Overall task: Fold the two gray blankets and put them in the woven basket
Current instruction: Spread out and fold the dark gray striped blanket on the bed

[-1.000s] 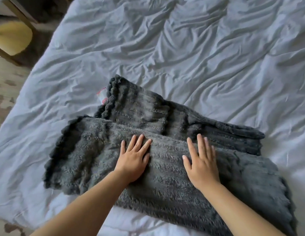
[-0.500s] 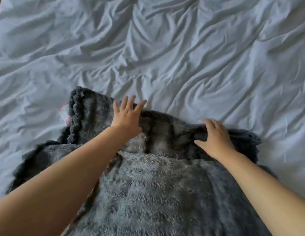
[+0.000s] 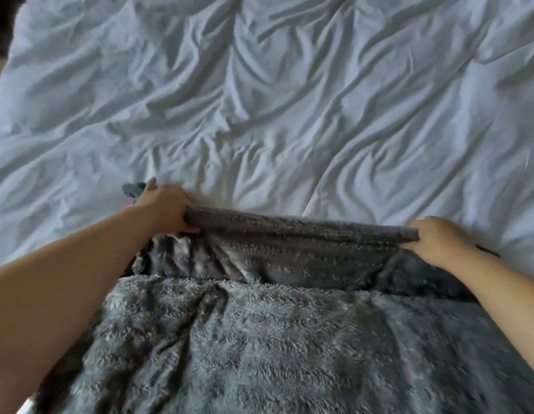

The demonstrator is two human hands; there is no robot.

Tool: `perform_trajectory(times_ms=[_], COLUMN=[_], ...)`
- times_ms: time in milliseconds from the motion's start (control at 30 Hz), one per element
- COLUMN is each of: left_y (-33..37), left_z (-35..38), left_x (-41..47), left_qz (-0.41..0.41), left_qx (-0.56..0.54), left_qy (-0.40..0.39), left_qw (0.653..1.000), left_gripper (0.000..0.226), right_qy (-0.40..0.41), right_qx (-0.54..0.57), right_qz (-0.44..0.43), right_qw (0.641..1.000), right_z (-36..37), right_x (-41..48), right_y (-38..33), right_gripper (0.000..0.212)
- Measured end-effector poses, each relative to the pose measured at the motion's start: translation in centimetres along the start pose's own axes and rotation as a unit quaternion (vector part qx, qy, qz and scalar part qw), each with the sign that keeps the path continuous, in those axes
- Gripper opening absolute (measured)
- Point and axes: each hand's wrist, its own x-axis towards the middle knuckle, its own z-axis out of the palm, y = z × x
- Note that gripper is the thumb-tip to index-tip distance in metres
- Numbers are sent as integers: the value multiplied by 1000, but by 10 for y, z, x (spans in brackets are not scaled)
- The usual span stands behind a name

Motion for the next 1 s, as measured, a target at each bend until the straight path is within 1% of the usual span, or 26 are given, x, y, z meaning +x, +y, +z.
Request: perform_trajectory(times_ms=[67,100,133,167,233,267,300,333,367,400,433,500,567,600,667,767,800,867,933,1000], left_y=[-7,-10,-13,-16,-24,-28,-30,-31,-29,-26,-19,-1,19,25,30,26,25,28,34,37], left_z=[2,1,-2,-4,-7,-6,-4,-1,5,13,22,41,59,67,82,100,104,109,114,123], left_x=[-12,-21,-32,-45,-71,-87,-104,-122,-137,-151,-165,-191,-216,-228,-250,-276,-281,-286,-289,-292], left_qz=[55,71,80,79,67,58,46,41,46,52,48,20,-11,-22,-55,-125,-144,-173,-198,-215], left_qx=[-59,-75,-82,-88,-97,-91,-80,-60,-36,-20,-29,-78,-116,-130,-141,-118,-110,-113,-140,-172], left_qy=[-65,-91,-106,-110,-127,-148,-167,-168,-145,-107,-63,24,90,108,105,54,54,67,66,50], left_qw=[995,990,988,987,985,983,982,983,988,993,996,996,989,985,983,984,982,976,968,960], left_gripper=[32,30,31,30,26,22,19,17,17,21,26,40,51,54,52,47,45,45,44,40], right_qy=[-62,-97,-119,-124,-98,-70,-25,37,98,144,172,188,183,176,170,179,192,237,280,303], right_qx=[-7,-29,-77,-146,-267,-300,-309,-298,-268,-223,-173,-103,-90,-97,-122,-157,-154,-123,-82,-70], right_qz=[15,35,51,58,66,69,69,64,55,45,36,28,40,57,105,181,205,234,222,169], right_qw=[998,994,989,980,956,949,948,952,957,963,969,976,978,978,972,954,947,935,930,935], right_z=[2,0,-3,-6,-13,-14,-13,-9,-3,5,14,36,57,65,77,81,80,77,75,74], right_x=[-12,-22,-32,-42,-65,-79,-93,-108,-122,-139,-156,-190,-221,-234,-257,-281,-285,-289,-293,-299], right_y=[8,13,16,20,27,29,33,37,42,45,45,40,36,37,45,57,58,56,53,51], right_gripper=[14,18,19,16,8,6,7,11,16,22,29,38,39,40,43,46,42,27,18,11])
